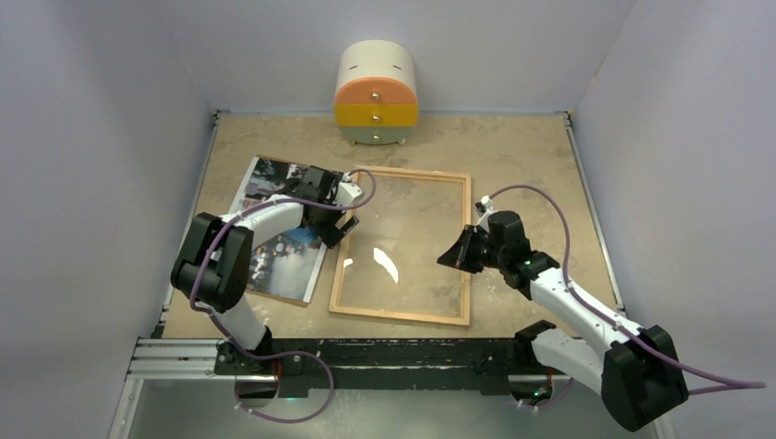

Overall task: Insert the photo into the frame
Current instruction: Place the photo frame item in the photo frame.

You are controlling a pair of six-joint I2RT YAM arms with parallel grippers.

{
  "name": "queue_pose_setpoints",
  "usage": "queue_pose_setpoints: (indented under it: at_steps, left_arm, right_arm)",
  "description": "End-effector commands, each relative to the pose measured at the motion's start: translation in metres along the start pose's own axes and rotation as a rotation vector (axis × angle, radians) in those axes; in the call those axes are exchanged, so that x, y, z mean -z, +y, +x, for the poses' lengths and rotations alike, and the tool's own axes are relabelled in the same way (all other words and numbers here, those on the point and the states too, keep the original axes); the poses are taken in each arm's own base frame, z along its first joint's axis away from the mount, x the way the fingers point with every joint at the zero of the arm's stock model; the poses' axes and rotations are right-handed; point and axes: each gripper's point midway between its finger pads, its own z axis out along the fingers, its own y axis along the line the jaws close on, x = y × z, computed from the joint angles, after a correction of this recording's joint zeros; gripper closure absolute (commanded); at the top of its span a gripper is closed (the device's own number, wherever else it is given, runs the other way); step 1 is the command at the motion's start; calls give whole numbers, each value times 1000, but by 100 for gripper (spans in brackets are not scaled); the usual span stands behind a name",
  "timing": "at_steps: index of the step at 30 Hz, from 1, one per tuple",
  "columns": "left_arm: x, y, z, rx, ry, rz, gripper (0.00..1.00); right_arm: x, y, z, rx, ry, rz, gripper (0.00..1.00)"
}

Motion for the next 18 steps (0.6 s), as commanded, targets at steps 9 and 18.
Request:
queue_pose_setpoints:
  at_steps: [9,18]
  left_arm:
    - [-4,-21,5,-20,-21,68,6]
    - [-2,-18,4,-16,-23,55,7]
  right_arm:
    - [3,26,-3,-71,-17,-147,100]
    - [9,17,-3,-76,-50,-107,45]
